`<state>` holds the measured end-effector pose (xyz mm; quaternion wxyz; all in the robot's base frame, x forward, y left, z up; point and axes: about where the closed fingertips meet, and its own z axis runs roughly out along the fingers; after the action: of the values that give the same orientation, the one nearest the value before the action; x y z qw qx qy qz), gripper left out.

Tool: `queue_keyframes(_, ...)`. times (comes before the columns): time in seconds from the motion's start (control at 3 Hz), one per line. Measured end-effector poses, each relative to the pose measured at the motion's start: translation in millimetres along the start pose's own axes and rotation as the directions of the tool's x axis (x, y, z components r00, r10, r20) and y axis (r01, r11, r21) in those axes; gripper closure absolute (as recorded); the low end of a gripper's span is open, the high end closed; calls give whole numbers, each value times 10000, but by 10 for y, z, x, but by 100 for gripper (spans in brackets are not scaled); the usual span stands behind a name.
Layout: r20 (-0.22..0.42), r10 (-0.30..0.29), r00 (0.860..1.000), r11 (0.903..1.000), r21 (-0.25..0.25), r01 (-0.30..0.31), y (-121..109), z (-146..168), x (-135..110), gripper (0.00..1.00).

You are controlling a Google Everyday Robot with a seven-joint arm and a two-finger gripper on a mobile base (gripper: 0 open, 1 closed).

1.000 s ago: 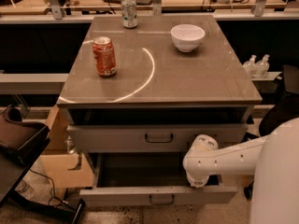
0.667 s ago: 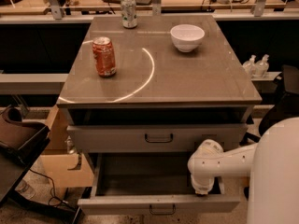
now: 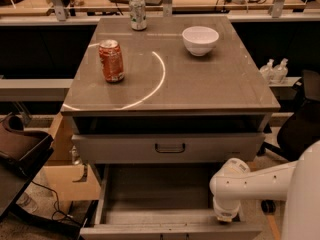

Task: Open middle drawer

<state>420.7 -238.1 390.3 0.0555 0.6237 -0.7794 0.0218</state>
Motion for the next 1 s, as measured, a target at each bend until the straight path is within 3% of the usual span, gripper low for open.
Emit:
queue_keyframes(0.67, -8, 308, 9995, 9978, -591, -308, 528, -142, 165, 100)
queue_keyframes(1.0, 120, 543, 9985, 9906, -1265, -523, 853, -79, 232, 100)
